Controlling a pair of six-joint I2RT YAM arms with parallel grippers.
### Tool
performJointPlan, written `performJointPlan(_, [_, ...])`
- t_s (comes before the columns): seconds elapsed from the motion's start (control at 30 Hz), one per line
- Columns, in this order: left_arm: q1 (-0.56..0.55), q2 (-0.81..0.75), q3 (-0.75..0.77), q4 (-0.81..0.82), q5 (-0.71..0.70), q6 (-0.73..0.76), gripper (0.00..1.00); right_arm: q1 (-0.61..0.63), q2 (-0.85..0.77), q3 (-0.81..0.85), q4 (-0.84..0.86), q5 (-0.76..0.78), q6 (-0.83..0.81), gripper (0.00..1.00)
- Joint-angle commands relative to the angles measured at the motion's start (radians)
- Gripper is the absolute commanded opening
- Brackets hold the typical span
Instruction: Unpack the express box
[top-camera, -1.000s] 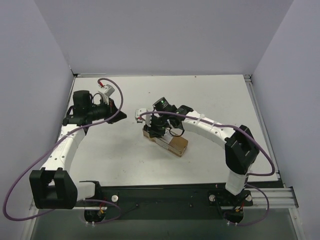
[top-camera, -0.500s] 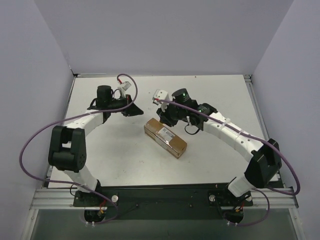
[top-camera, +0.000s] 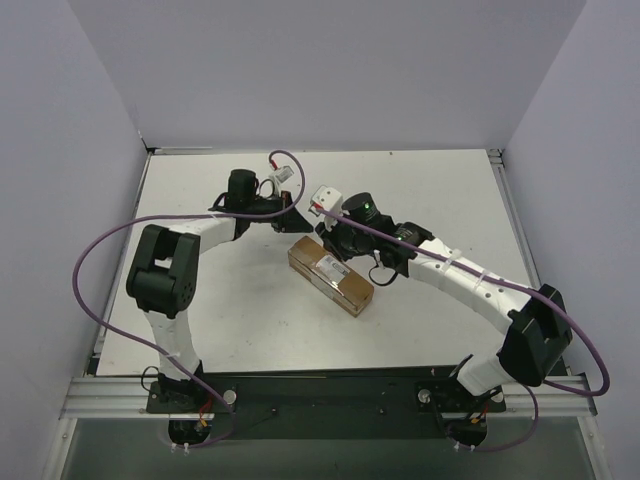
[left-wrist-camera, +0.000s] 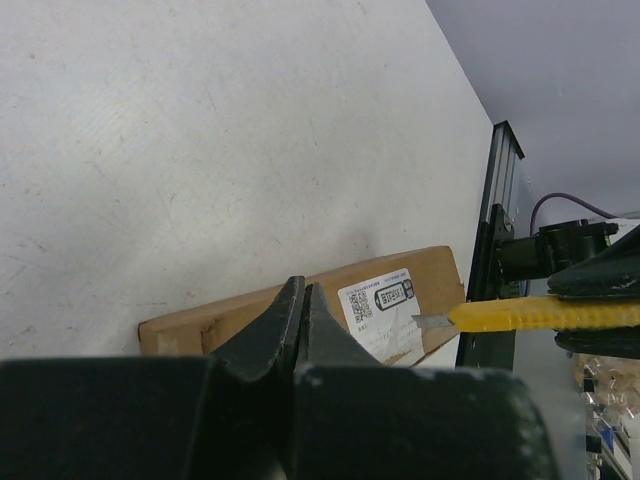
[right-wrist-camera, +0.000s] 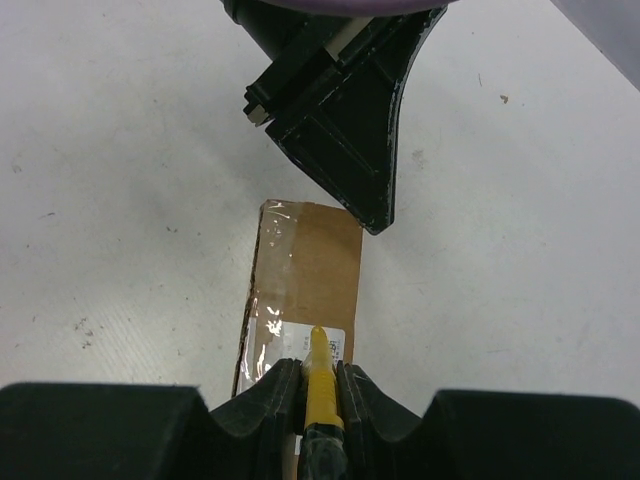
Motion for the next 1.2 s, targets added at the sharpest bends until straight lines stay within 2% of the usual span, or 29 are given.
performJointPlan(0.0, [-0.006,0.029,-0.006,0.053,0.004,-0.024,0.00,0.006,-0.018,-0.028,0.039,-0.024,0.019,0.00])
performJointPlan(0.4, [-0.016,0.077,-0.005,-0.004,-0.045,0.026,0.00,0.033,-0.026,-0.095,0.105,-0.088,0.067,0.00])
performJointPlan(1.17, [-0.019,0.084,-0.012,-0.006,-0.062,0.033,0.00,0.061,-0.047,-0.124,0.077,-0.035,0.126,0.00])
